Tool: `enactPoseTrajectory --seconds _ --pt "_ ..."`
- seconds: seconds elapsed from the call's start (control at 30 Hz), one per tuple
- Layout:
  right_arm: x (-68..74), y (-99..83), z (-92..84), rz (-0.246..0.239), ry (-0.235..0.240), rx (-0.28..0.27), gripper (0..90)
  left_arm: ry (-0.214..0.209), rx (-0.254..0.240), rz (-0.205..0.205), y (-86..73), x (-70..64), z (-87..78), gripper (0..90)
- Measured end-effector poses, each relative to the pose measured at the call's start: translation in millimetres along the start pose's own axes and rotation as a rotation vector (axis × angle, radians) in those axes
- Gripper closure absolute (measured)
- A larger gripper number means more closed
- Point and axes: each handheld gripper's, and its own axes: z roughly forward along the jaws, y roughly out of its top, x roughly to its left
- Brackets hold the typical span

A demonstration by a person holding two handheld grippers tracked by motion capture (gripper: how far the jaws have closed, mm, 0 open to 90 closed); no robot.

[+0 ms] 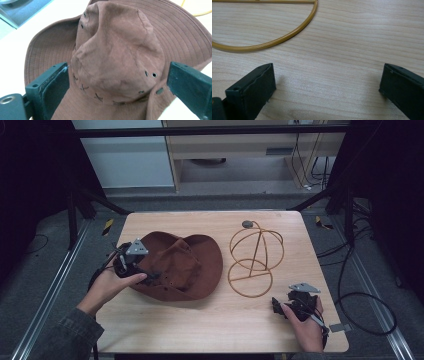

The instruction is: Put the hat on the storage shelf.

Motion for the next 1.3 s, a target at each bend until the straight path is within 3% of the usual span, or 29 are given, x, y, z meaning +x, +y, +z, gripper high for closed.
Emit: enactPoseTrajectory --seconds 0.6,0.87,1.0,1.3 --pt "0.2 0.0 -0.2 0.003 0.0 0.003 0.4 -0.012 0.047 0.031 34.1 3.3 24.2 4.2" --pt "0.1 0.0 -0.1 0.001 0.0 0.001 0.4 -0.03 0.105 0.048 49.0 5.7 46.4 5.7" --pt "-0.1 0.1 0.0 0.0 0.001 0.001 0.4 -0.045 0.11 0.044 54.5 3.3 56.2 8.9" --pt "-0.1 0.1 0.0 -0.001 0.002 0.0 0.4 0.008 0.11 0.046 57.5 5.9 68.5 18.6"
